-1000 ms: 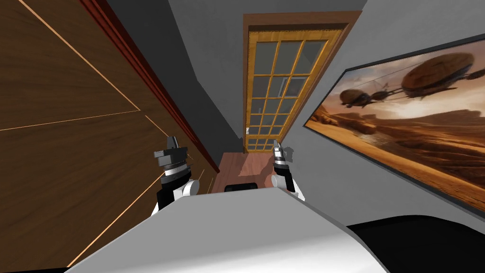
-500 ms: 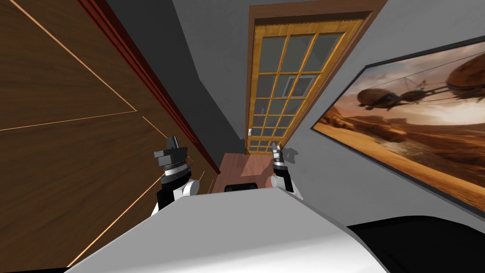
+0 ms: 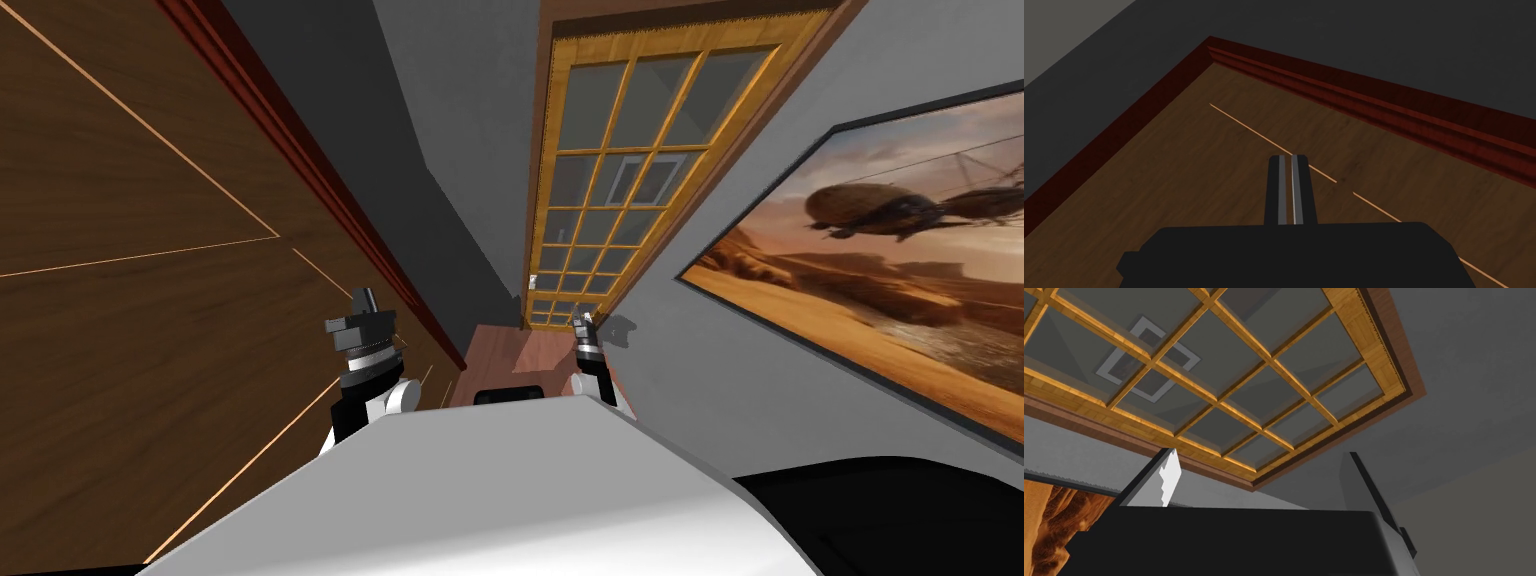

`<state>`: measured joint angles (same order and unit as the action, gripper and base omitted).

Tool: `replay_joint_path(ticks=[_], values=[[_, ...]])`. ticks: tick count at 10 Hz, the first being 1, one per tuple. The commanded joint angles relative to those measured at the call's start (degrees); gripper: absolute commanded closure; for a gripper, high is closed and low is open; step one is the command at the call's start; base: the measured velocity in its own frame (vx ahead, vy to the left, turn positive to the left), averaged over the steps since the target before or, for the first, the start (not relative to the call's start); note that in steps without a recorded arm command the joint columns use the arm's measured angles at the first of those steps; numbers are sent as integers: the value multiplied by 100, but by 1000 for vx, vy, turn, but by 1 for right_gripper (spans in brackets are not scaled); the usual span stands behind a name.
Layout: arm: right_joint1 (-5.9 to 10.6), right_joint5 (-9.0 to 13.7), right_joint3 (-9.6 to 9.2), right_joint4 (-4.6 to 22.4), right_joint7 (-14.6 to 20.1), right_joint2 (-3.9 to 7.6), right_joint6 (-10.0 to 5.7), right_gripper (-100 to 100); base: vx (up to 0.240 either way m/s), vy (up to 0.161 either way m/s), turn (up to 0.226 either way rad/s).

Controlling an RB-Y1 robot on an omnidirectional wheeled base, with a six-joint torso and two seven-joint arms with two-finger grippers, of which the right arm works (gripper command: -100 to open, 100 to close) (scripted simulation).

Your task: Pull the door open

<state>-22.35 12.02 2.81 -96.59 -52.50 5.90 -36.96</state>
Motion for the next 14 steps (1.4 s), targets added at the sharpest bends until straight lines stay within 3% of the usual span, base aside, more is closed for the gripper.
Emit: replay_joint_path(ticks=[1,14], values=[[29,39,10,223,-238,5,-83,-100,101,-13,79],[286,349,111,1682,-1986,-30,-448,-100,105,0,79]])
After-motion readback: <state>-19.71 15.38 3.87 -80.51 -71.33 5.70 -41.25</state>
